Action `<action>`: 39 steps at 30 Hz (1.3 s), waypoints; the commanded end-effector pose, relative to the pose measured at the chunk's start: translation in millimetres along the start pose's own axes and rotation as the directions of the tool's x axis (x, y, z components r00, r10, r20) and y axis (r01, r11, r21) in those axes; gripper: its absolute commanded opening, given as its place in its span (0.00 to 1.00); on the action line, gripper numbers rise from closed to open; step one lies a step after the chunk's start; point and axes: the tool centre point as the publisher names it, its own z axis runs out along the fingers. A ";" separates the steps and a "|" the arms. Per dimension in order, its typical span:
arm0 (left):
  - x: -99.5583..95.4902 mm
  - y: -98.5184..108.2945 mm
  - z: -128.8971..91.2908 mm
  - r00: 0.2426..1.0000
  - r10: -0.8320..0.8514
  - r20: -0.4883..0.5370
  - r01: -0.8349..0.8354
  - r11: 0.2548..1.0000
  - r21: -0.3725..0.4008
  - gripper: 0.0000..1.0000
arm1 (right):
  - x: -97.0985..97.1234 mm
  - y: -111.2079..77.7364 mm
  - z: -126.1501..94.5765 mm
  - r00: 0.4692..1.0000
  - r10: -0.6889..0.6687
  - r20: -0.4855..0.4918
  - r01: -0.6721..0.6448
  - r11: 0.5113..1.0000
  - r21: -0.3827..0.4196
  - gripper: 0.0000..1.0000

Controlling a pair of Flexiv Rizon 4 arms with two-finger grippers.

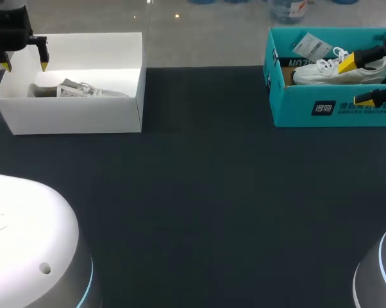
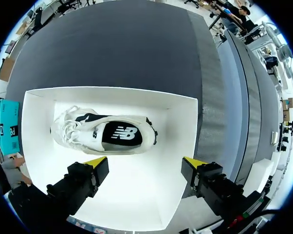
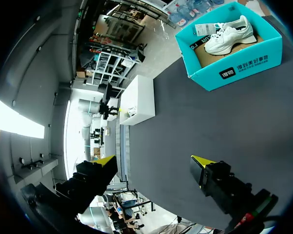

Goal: Take the shoe out of the shoebox, open the shoe tongue, remove and reinsert the insole, then place the shoe into the shoebox

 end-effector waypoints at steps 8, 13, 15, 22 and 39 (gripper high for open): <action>12.5 -13.2 -70.0 0.996 -0.071 0.045 0.074 0.996 -0.055 1.00 | 0.1 -0.3 1.0 1.000 0.002 0.003 -0.002 1.000 -0.001 1.00; 12.5 -13.2 -70.0 0.996 -0.071 0.045 0.074 0.996 -0.055 1.00 | 0.1 -0.3 1.0 1.000 0.002 0.003 -0.002 1.000 -0.001 1.00; 12.5 -13.2 -70.0 0.996 -0.071 0.045 0.074 0.996 -0.055 1.00 | 0.1 -0.3 1.0 1.000 0.002 0.003 -0.002 1.000 -0.001 1.00; 12.5 -13.2 -70.0 0.996 -0.071 0.045 0.074 0.996 -0.055 1.00 | 0.1 -0.3 1.0 1.000 0.002 0.003 -0.002 1.000 -0.001 1.00; 12.5 -13.2 -70.0 0.996 -0.071 0.045 0.074 0.996 -0.055 1.00 | -3.2 51.8 2.0 0.966 -0.016 0.258 0.044 0.994 -0.105 1.00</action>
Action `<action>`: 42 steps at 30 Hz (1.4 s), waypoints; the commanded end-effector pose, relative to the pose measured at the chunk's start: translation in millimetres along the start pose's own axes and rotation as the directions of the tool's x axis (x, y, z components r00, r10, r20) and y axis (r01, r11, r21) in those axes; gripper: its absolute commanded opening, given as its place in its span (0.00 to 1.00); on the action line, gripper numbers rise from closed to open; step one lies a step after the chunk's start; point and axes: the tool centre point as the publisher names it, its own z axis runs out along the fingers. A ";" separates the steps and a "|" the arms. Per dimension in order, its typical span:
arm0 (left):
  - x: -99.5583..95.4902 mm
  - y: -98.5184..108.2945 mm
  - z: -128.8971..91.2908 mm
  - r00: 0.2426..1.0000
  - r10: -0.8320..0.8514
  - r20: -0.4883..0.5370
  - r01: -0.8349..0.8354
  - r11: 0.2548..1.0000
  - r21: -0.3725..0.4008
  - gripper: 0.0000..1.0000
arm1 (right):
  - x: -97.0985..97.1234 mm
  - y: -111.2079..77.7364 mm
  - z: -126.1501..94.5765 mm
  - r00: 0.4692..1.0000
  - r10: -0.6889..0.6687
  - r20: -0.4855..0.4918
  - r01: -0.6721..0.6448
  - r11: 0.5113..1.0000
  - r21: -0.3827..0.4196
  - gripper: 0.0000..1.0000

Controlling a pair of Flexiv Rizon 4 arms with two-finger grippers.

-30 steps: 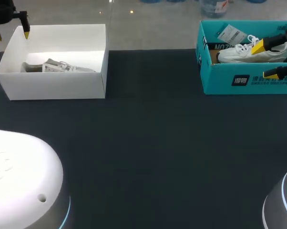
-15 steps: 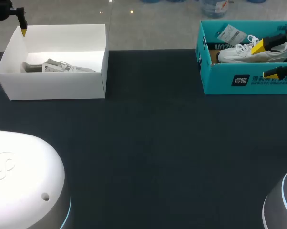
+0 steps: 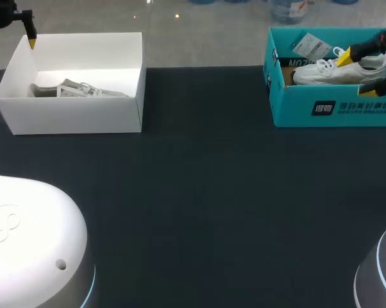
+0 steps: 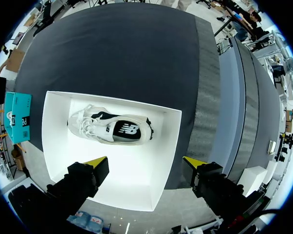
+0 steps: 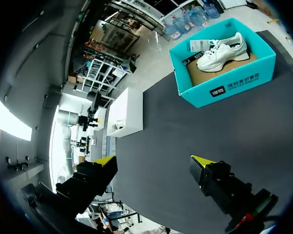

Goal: Take the shoe out of the shoebox, open the shoe tongue, remove and reinsert the insole, then place the shoe into the shoebox

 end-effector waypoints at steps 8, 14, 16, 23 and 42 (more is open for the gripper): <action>0.2 -0.5 0.0 1.000 0.000 -0.001 0.000 1.000 -0.002 1.00 | -39.5 78.1 -3.4 0.910 -0.002 0.414 -0.009 1.000 0.026 1.00; 0.2 -0.5 0.0 1.000 0.000 -0.001 0.000 1.000 -0.002 1.00 | -63.5 113.2 -15.4 0.839 0.012 0.543 -0.032 0.999 0.028 1.00; 0.2 -0.5 0.0 1.000 0.000 -0.001 0.000 1.000 -0.002 1.00 | -69.2 123.6 -18.7 0.835 0.028 0.550 -0.047 0.999 0.021 1.00; 0.2 -0.5 0.0 1.000 0.000 -0.001 0.000 1.000 -0.002 1.00 | -77.1 141.7 -20.0 0.823 0.079 0.562 -0.078 0.997 -0.026 1.00; 0.2 -0.5 0.0 1.000 0.000 -0.001 0.000 1.000 -0.002 1.00 | -91.9 175.2 -21.3 0.799 0.042 0.600 -0.015 0.999 -0.050 1.00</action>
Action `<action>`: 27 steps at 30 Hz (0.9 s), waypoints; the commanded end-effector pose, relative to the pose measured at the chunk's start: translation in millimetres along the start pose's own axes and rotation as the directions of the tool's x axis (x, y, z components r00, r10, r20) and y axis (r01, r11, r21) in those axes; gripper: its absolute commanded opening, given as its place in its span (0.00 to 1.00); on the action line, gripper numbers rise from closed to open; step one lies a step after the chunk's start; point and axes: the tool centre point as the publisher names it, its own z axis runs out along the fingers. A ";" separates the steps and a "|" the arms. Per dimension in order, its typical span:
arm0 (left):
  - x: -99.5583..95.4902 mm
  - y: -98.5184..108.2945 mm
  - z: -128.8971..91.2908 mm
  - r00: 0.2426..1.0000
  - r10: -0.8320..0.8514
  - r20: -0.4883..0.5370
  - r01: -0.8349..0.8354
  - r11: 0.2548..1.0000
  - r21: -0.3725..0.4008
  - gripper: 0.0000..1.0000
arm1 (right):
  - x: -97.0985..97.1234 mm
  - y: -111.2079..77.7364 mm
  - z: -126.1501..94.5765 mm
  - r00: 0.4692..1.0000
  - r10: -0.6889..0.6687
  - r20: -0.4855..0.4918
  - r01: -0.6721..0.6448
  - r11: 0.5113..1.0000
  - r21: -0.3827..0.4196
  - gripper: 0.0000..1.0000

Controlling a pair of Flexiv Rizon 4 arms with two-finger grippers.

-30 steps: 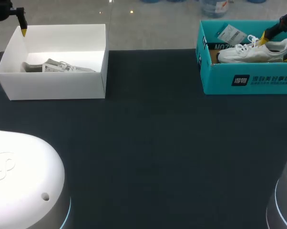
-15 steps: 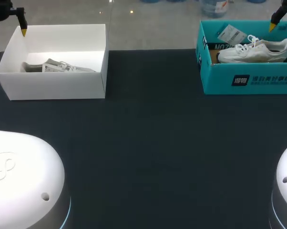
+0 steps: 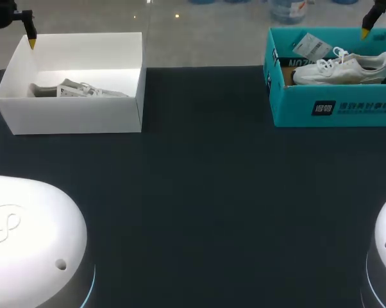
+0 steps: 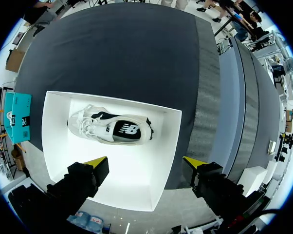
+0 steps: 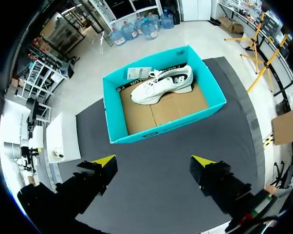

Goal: Take the shoe out of the shoebox, open the shoe tongue, remove and reinsert the insole, then place the shoe into the shoebox

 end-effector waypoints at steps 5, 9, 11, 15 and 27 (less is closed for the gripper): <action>0.3 -0.4 0.1 1.000 0.000 -0.001 0.000 1.000 -0.002 1.00 | -19.0 55.8 28.9 0.996 -0.048 0.073 0.050 0.998 -0.033 1.00; 0.3 -0.4 0.1 1.000 0.000 -0.001 0.000 1.000 -0.002 1.00 | -32.5 76.3 50.0 0.991 -0.066 0.114 0.068 0.998 -0.016 1.00; 0.3 -0.4 0.1 1.000 0.000 -0.001 0.000 1.000 -0.002 1.00 | -38.7 86.0 57.7 0.990 -0.068 0.124 0.071 0.997 -0.018 1.00; 0.3 -0.4 0.1 1.000 0.000 -0.001 0.000 1.000 -0.002 1.00 | -52.0 106.5 73.1 0.983 -0.088 0.160 0.091 0.996 -0.006 1.00; 0.3 -0.4 0.1 1.000 0.000 -0.001 0.000 1.000 -0.002 1.00 | -68.6 127.3 103.3 0.977 -0.102 0.186 0.097 0.995 0.038 1.00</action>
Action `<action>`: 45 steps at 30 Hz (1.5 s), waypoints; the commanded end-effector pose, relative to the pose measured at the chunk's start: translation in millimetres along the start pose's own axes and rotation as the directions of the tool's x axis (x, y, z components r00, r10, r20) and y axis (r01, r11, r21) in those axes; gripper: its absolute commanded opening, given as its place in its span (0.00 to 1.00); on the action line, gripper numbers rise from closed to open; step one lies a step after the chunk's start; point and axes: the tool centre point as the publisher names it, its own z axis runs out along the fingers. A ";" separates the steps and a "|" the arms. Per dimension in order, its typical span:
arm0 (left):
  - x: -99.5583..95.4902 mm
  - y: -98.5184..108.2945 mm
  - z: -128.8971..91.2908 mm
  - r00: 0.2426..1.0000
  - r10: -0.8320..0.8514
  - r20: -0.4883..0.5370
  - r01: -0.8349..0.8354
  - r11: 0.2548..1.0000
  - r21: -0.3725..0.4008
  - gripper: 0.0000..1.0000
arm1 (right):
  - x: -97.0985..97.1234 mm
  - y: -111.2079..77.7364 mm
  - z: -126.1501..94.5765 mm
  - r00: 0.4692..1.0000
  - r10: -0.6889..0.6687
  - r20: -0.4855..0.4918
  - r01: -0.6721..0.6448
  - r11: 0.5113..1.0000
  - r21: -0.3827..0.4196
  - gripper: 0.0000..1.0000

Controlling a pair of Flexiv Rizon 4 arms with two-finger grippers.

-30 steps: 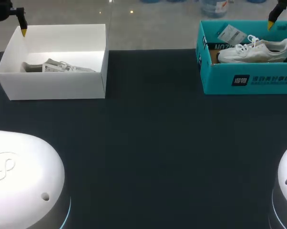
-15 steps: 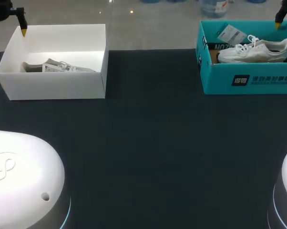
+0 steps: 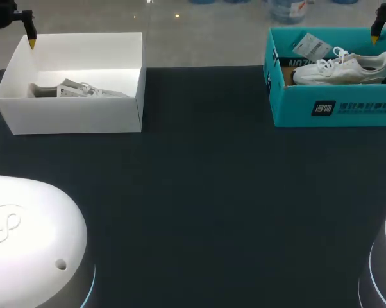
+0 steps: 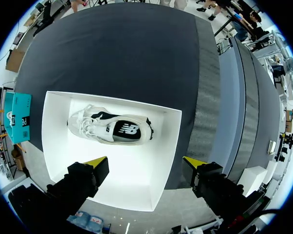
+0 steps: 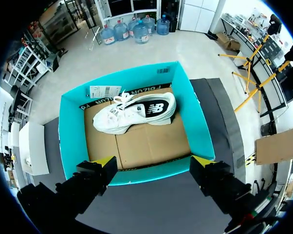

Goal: Take the shoe out of the shoebox, open the shoe tongue, remove and reinsert the insole, then place the shoe into the shoebox

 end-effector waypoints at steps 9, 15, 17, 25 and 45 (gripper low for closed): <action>0.3 -0.4 0.1 1.000 0.000 -0.001 0.000 1.000 -0.002 1.00 | 1.2 9.2 2.7 1.000 -0.001 0.002 0.001 0.999 0.041 1.00; 0.3 -0.4 0.1 1.000 0.000 -0.001 0.000 1.000 -0.002 1.00 | 3.6 29.3 22.4 0.998 0.009 0.055 -0.007 1.000 -0.027 1.00; 0.3 -0.4 0.1 1.000 0.000 -0.001 0.000 1.000 -0.002 1.00 | 3.1 38.8 33.9 0.998 0.004 0.055 -0.003 1.000 -0.020 1.00; 0.3 -0.4 0.1 1.000 0.000 -0.001 0.000 1.000 -0.002 1.00 | -9.3 59.8 80.5 0.997 -0.032 0.074 0.028 0.998 0.054 1.00; 0.3 -0.4 0.1 1.000 0.000 -0.001 0.000 1.000 -0.002 1.00 | -36.7 87.3 136.5 0.995 -0.063 0.080 0.045 0.978 0.202 1.00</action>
